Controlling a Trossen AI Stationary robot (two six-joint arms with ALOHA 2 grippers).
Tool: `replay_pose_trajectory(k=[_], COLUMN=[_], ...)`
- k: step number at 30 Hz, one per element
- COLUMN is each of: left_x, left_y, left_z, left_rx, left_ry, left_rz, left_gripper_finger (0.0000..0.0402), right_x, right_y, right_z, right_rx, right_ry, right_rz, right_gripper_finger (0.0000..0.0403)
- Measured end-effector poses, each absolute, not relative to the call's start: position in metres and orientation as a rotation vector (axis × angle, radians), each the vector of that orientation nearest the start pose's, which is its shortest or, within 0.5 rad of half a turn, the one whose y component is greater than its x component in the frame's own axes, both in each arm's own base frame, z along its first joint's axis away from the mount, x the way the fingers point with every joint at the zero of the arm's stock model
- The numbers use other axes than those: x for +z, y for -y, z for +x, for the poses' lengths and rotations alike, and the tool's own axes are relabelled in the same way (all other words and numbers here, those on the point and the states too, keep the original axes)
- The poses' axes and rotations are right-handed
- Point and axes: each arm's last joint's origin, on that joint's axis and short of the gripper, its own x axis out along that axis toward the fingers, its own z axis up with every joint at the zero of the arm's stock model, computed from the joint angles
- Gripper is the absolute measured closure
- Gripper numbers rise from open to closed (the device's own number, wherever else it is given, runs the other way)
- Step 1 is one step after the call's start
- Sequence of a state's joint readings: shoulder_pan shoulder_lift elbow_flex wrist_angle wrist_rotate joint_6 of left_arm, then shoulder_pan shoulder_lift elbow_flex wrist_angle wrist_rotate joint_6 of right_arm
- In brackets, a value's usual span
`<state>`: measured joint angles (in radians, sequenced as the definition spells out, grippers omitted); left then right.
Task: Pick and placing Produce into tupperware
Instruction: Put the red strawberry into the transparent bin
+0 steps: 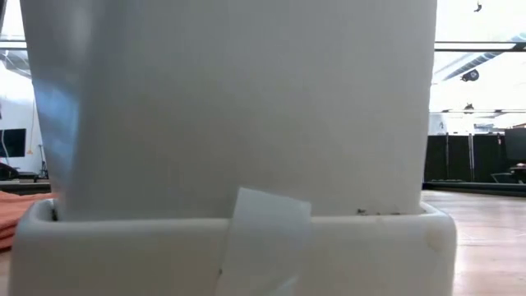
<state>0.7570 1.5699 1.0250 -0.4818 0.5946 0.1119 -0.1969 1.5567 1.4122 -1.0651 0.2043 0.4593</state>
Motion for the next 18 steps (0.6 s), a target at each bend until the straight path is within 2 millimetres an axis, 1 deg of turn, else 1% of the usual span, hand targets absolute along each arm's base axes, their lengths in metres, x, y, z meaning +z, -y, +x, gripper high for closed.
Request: replay_pose_trajectory(k=[2,4,7,9,11,14,18], left_x=[0.208,0.206,0.211,0.218,0.227,0.237,0.239], left_y=[-0.198,-0.196,-0.192,-0.189,-0.184,-0.175,-0.162], left_z=[0.238,0.235,0.232,0.227,0.221,0.208,0.189], left_rx=[0.103,0.104,0.109,0.123,0.150,0.225,0.314], left_ry=[-0.836,-0.856,-0.844,-0.836,-0.818,-0.804,-0.811], left_rz=[-0.515,-0.525,-0.511,-0.485,-0.424,-0.343,-0.286], left_gripper_finger=[0.0105,0.0105,0.0105,0.0105,0.0105,0.0105,0.0105], right_x=[0.295,0.287,0.273,0.265,0.260,0.253,0.247], right_y=[0.067,0.071,0.078,0.078,0.076,0.066,0.053], right_z=[0.292,0.289,0.283,0.280,0.280,0.285,0.295], right_rx=[-0.575,-0.524,-0.507,-0.523,-0.509,-0.417,-0.352], right_ry=[-1.154,-1.192,-1.239,-1.261,-1.267,-1.257,-1.238], right_rz=[0.382,0.426,0.540,0.622,0.679,0.736,0.766], right_gripper_finger=[0.0078,0.0078,0.0078,0.0078,0.0078,0.0078,0.0078])
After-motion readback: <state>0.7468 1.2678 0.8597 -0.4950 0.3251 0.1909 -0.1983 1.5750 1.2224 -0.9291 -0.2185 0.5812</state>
